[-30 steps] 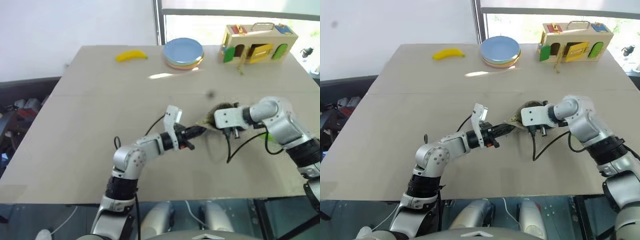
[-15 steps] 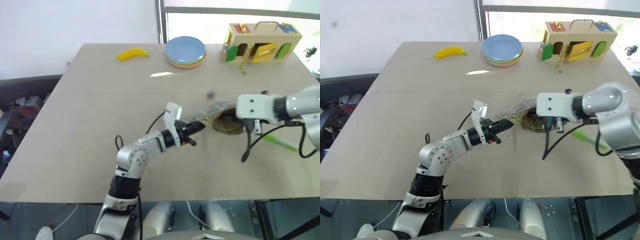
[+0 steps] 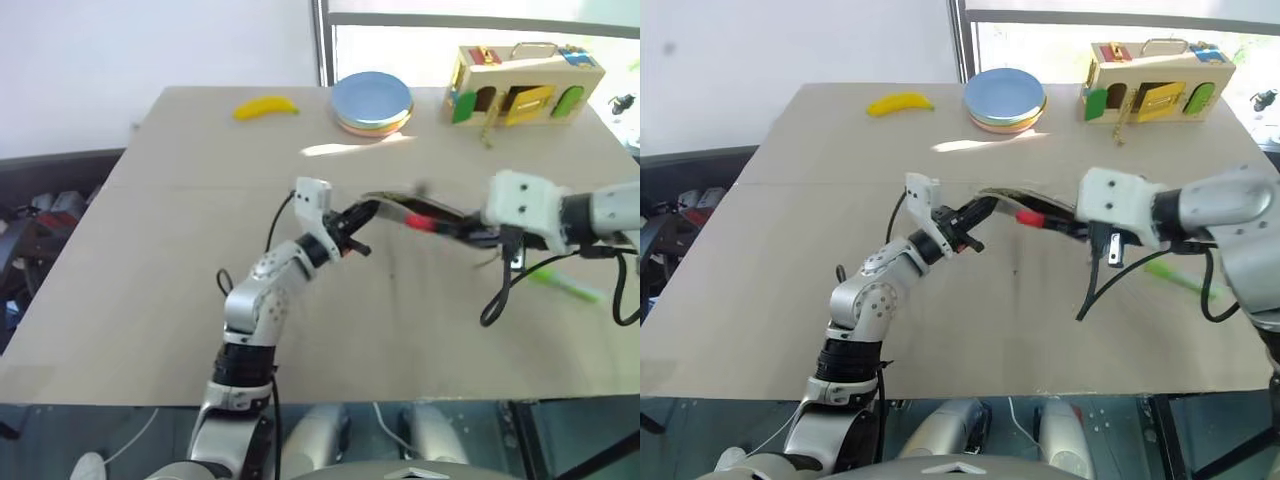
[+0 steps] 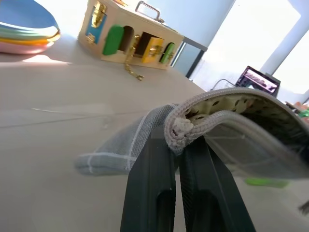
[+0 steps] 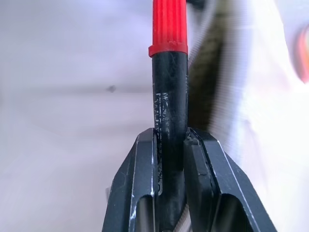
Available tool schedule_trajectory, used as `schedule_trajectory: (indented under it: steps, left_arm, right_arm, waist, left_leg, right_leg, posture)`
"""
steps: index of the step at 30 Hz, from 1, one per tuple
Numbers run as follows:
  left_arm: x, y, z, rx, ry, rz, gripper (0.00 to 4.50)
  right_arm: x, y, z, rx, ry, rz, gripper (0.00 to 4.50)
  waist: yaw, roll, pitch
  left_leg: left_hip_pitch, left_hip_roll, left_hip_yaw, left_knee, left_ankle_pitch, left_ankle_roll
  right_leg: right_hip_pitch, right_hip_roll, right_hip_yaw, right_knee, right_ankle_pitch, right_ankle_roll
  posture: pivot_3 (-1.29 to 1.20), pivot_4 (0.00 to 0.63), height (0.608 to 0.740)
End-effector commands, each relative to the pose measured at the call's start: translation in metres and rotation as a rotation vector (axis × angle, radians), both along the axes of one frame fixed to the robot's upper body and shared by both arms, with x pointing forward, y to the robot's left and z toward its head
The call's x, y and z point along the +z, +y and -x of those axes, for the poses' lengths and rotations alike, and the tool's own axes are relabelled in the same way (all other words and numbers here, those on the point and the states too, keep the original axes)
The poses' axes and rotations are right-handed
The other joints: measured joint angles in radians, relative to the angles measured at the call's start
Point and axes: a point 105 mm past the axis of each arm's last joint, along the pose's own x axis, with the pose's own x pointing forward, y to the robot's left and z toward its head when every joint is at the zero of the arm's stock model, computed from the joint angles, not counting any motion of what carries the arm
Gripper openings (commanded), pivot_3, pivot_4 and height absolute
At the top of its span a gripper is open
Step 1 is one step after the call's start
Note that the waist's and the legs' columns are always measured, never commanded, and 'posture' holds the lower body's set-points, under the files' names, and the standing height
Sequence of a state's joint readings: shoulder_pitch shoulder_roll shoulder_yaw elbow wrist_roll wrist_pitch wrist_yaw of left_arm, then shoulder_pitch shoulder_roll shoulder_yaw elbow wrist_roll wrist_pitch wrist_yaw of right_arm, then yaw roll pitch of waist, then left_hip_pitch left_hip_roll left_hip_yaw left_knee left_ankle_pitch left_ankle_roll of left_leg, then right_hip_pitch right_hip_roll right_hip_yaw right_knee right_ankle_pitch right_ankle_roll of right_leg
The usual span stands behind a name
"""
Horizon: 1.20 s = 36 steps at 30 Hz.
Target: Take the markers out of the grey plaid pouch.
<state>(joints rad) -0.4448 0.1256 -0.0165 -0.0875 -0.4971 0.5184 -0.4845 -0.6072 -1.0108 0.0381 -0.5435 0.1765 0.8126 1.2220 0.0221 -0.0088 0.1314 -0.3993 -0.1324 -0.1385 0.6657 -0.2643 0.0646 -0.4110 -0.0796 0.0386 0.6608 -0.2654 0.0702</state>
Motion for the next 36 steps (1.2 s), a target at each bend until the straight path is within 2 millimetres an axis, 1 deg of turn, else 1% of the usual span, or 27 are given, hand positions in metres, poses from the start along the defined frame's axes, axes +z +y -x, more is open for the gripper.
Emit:
schedule_trajectory:
  steps: [1,2,5,7,9,11,14,16,17,19,21,23,27,30,32,33,35,36]
  left_arm:
    - [0.014,0.02,-0.002,0.076,-0.101,-0.051,0.0]
    - [0.013,0.023,-0.002,0.087,-0.102,-0.056,0.0]
    - [0.011,0.024,-0.002,0.085,-0.103,-0.077,0.0]
    - [0.01,0.019,0.0,0.066,-0.106,-0.086,0.0]
    - [0.01,0.009,0.003,0.031,-0.106,-0.08,0.0]
    - [0.011,0.001,0.006,-0.001,-0.112,-0.08,0.0]
    - [0.012,-0.005,0.008,-0.022,-0.115,-0.078,0.0]
    - [0.013,-0.006,0.008,-0.021,-0.117,-0.078,0.0]
    - [0.013,-0.005,0.008,-0.014,-0.12,-0.082,0.0]
    - [0.013,0.002,0.004,0.029,-0.127,-0.101,0.0]
    - [0.013,0.018,-0.003,0.103,-0.137,-0.128,0.0]
    - [0.016,0.035,-0.006,0.164,-0.181,-0.181,0.0]
    - [0.024,0.058,-0.007,0.239,-0.25,-0.252,0.0]
    - [0.027,0.072,-0.009,0.301,-0.307,-0.331,0.0]
    - [0.025,0.078,-0.009,0.324,-0.34,-0.401,0.0]
    - [0.022,0.079,-0.008,0.329,-0.352,-0.433,0.0]
    - [0.011,0.082,-0.006,0.332,-0.368,-0.509,0.0]
    - [0.006,0.082,-0.005,0.327,-0.369,-0.532,0.0]
  right_arm:
    - [0.018,-0.002,0.013,-0.008,0.018,-0.138,0.29]
    - [0.021,0.0,0.014,-0.004,0.028,-0.188,0.29]
    - [0.037,0.008,0.008,0.004,-0.021,-0.352,0.29]
    - [0.042,0.016,0.007,0.024,-0.03,-0.434,0.29]
    - [0.047,0.03,0.005,0.059,-0.043,-0.508,0.29]
    - [0.055,0.039,-0.001,0.059,-0.079,-0.587,0.29]
    - [0.07,0.045,-0.011,0.029,-0.123,-0.718,0.29]
    - [0.07,0.044,-0.014,0.008,-0.134,-0.727,0.29]
    - [0.066,0.042,-0.014,-0.003,-0.128,-0.702,0.29]
    - [0.047,0.03,-0.016,-0.051,-0.102,-0.575,0.29]
    - [0.015,0.006,-0.015,-0.141,-0.019,-0.402,0.29]
    - [-0.017,-0.019,-0.006,-0.21,0.082,-0.263,0.29]
    - [-0.053,-0.05,0.009,-0.301,0.195,-0.113,0.29]
    - [-0.084,-0.075,0.019,-0.378,0.261,0.026,0.29]
    - [-0.096,-0.086,0.018,-0.427,0.268,0.054,0.29]
    - [-0.1,-0.09,0.015,-0.455,0.256,0.058,0.29]
    - [-0.109,-0.1,0.006,-0.519,0.232,0.068,0.29]
    - [-0.113,-0.102,0.005,-0.529,0.237,0.068,0.76]
  waist:
    - [-0.001,0.0,0.0]
    - [-0.001,0.0,0.0]
    - [-0.007,0.0,0.0]
    - [-0.008,0.0,0.0]
    - [-0.007,0.0,0.0]
    - [-0.008,0.0,0.0]
    - [-0.008,0.0,0.0]
    - [-0.005,0.0,0.0]
    - [-0.006,0.0,0.0]
    - [-0.004,0.0,0.0]
    - [-0.006,0.0,0.0]
    - [-0.002,-0.001,0.0]
    - [-0.011,0.001,0.0]
    - [-0.006,0.001,0.0]
    - [-0.006,0.001,0.0]
    - [-0.007,0.001,0.0]
    - [-0.008,0.001,0.0]
    - [-0.007,0.001,0.0]
  left_leg:
    - [0.0,0.0,0.0,0.0,0.0,0.0]
    - [0.0,0.0,0.0,0.0,0.0,0.0]
    - [0.001,0.0,0.0,0.0,0.0,0.0]
    - [0.001,0.0,0.0,0.0,0.0,0.0]
    - [0.001,0.0,0.0,0.0,0.0,0.0]
    - [0.001,0.0,0.0,0.0,0.0,0.0]
    - [0.0,0.0,0.0,0.0,0.0,0.0]
    - [0.0,0.0,0.0,0.0,0.0,0.0]
    - [0.0,0.0,0.0,0.0,0.0,0.0]
    - [0.0,-0.001,0.0,0.0,0.0,0.0]
    - [0.0,-0.001,0.0,0.0,0.0,0.0]
    - [0.0,-0.001,-0.001,0.0,0.0,0.0]
    - [0.0,0.0,0.002,-0.001,0.0,0.0]
    - [0.001,0.0,0.002,0.0,0.0,0.0]
    - [0.001,0.0,0.002,0.0,0.0,0.0]
    - [0.001,0.0,0.002,0.0,0.0,0.0]
    - [0.002,0.0,0.003,0.0,0.0,0.0]
    - [0.002,0.0,0.003,0.0,0.0,0.0]
  right_leg:
    - [0.0,0.0,0.0,0.0,0.0,0.0]
    - [0.0,0.0,0.001,0.0,0.0,0.0]
    - [0.0,0.0,0.001,0.001,0.0,0.0]
    - [0.0,0.0,0.001,0.002,0.0,0.0]
    - [0.0,0.0,0.001,0.002,0.0,0.0]
    - [0.0,0.0,0.001,0.002,0.0,0.0]
    - [0.0,0.0,0.001,0.001,0.0,0.0]
    - [-0.001,0.0,0.0,0.002,0.0,0.0]
    - [-0.001,0.0,0.0,0.001,0.0,0.0]
    - [-0.001,0.0,0.0,0.001,0.0,0.0]
    - [-0.001,0.0,0.0,0.001,0.0,0.0]
    - [-0.001,0.0,-0.001,0.001,0.0,0.0]
    - [-0.002,0.0,0.002,0.002,0.0,0.0]
    - [-0.001,0.0,0.002,0.002,0.0,0.0]
    - [0.0,0.0,0.002,0.002,0.0,0.0]
    - [0.0,0.0,0.002,0.002,0.0,0.0]
    - [0.0,0.0,0.002,0.002,0.0,0.0]
    - [0.0,0.0,0.002,0.002,0.0,0.0]
  posture:
    - [0.0,0.15,0.74]
    - [0.0,0.15,0.74]
    - [0.0,0.15,0.74]
    - [0.0,0.15,0.74]
    - [0.0,0.15,0.74]
    - [0.0,0.15,0.74]
    - [0.0,0.15,0.74]
    - [0.0,0.15,0.74]
    - [0.0,0.15,0.74]
    - [0.0,0.15,0.74]
    - [0.0,0.15,0.74]
    - [0.0,0.15,0.74]
    - [0.0,0.15,0.74]
    - [0.0,0.15,0.74]
    - [0.0,0.15,0.74]
    - [0.0,0.15,0.74]
    - [0.0,0.15,0.74]
    - [0.0,0.15,0.74]
